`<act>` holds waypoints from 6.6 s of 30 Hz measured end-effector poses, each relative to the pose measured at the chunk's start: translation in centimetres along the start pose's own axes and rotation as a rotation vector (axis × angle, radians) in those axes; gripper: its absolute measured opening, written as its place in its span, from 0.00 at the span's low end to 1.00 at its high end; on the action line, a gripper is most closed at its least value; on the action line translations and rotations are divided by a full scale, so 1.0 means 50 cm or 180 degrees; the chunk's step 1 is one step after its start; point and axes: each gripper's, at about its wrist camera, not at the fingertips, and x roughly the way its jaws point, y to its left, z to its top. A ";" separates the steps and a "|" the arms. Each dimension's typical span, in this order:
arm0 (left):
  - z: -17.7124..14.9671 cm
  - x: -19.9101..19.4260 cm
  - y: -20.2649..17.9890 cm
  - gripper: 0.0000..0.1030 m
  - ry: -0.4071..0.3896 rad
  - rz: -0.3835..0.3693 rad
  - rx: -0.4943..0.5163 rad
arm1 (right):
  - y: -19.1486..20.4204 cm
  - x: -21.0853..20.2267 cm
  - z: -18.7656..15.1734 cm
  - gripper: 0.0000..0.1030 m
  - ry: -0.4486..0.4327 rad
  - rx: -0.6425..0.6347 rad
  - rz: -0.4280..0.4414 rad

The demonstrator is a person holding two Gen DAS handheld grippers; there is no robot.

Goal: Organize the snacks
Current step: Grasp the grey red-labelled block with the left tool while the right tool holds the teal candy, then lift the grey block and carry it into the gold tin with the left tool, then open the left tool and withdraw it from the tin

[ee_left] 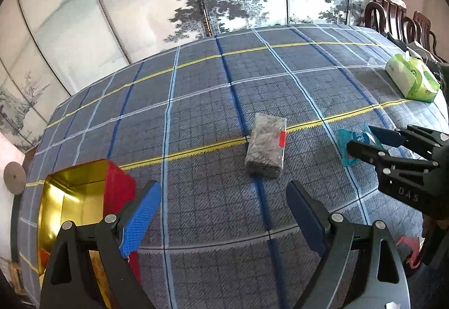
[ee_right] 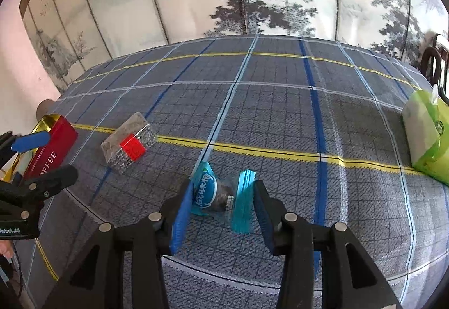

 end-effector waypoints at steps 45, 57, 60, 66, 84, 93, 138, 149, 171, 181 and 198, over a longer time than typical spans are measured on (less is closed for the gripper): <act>0.050 0.116 -0.032 0.47 0.0161 -0.0532 -0.0126 | -0.094 -0.032 -0.021 0.34 -0.0055 0.0328 -0.0200; 0.033 0.103 -0.023 0.31 0.0191 -0.0607 -0.0233 | -0.093 -0.032 -0.021 0.34 -0.0051 0.0310 -0.0221; 0.028 0.092 -0.022 0.31 0.0206 -0.0538 -0.0231 | -0.091 -0.032 -0.021 0.34 -0.0047 0.0293 -0.0240; 0.014 0.055 -0.015 0.31 0.0170 -0.0493 -0.0256 | -0.086 -0.033 -0.021 0.34 -0.0042 0.0269 -0.0272; -0.055 -0.091 0.016 0.30 0.0079 -0.0585 -0.0486 | -0.080 -0.030 -0.021 0.34 -0.0026 0.0207 -0.0344; -0.067 -0.153 0.051 0.30 -0.0022 -0.0590 -0.0497 | -0.076 -0.029 -0.020 0.34 -0.0019 0.0171 -0.0388; -0.191 -0.144 0.418 0.30 0.0220 0.0227 -0.1171 | -0.054 -0.029 -0.021 0.36 0.0009 0.0060 -0.0514; -0.208 -0.137 0.409 0.30 0.0285 0.0241 -0.1169 | -0.054 -0.029 -0.021 0.36 0.0009 0.0055 -0.0525; -0.203 -0.155 0.421 0.48 0.0271 0.0265 -0.1194 | -0.053 -0.031 -0.022 0.34 -0.0002 0.0082 -0.0592; -0.197 -0.198 0.398 0.63 0.0096 0.0374 -0.1120 | -0.030 -0.039 -0.023 0.31 -0.0007 0.0119 -0.0690; -0.236 -0.268 0.371 0.78 -0.0142 0.0555 -0.1043 | 0.133 -0.097 -0.003 0.31 -0.0131 -0.0143 -0.0328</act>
